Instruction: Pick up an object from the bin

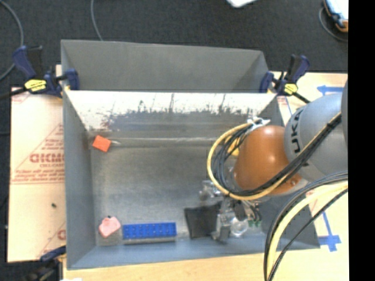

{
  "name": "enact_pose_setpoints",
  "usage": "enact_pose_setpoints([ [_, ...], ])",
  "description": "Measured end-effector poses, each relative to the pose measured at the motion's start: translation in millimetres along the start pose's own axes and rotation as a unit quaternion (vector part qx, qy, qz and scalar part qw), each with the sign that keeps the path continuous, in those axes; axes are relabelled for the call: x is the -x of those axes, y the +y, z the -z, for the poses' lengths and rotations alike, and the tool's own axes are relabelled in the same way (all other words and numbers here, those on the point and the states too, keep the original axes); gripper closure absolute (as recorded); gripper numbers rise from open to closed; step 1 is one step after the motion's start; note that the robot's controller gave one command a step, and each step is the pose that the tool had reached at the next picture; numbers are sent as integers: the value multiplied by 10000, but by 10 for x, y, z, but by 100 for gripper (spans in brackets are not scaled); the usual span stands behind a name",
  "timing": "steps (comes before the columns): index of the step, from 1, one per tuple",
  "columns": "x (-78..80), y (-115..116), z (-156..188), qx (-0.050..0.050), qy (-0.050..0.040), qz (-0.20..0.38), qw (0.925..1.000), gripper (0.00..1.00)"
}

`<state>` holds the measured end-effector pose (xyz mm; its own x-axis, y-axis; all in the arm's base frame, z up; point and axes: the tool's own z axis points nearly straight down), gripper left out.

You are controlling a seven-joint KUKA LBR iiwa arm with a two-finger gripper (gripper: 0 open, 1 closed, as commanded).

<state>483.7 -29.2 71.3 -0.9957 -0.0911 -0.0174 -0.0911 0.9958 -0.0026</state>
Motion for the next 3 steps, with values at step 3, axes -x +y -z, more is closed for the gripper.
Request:
enact_pose_setpoints([
  [3,47,-11,21,-3,61,-1227,9924,100],
])
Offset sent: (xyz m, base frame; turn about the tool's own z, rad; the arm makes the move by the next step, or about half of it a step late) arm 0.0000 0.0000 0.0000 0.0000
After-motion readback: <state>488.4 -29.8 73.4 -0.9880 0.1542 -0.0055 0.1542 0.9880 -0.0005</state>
